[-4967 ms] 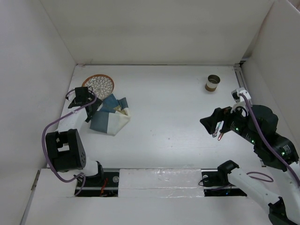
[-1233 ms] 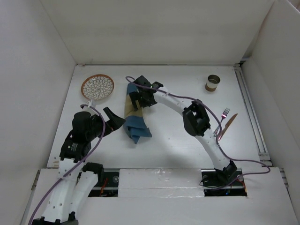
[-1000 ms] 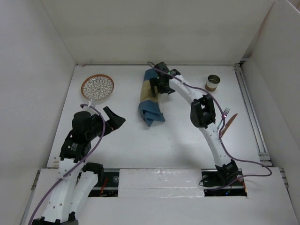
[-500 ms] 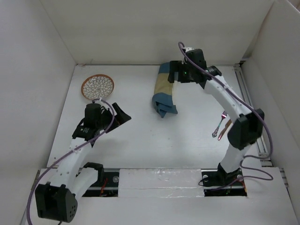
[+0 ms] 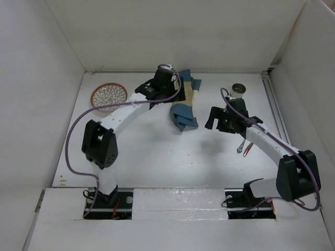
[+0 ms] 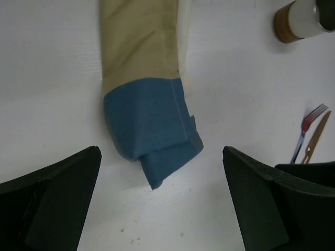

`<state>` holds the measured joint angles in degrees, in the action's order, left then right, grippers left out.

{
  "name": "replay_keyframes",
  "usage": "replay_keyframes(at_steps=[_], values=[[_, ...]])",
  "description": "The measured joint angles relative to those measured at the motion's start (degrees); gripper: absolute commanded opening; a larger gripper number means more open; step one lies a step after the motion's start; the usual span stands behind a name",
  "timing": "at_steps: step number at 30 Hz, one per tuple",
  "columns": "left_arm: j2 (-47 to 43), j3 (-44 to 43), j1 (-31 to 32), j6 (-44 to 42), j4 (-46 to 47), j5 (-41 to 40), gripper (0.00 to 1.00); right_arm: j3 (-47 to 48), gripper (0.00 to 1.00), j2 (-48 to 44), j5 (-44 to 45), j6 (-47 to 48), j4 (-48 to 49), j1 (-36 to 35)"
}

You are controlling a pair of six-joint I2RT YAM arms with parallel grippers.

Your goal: Set the dinner table for one person

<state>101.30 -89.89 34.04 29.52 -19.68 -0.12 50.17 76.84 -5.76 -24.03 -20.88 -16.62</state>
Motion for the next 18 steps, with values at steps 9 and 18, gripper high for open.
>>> replay_keyframes(at_steps=[9,18], values=[[21.24,-25.92,-0.81,-8.74,-11.82,-2.05,0.88,-2.58,0.97,2.51,-7.91,-0.83,8.59,5.11],[28.00,-31.04,5.31,-15.17,-18.60,-2.08,0.89,-6.08,0.97,-0.55,-7.65,-1.53,9.86,8.59]])
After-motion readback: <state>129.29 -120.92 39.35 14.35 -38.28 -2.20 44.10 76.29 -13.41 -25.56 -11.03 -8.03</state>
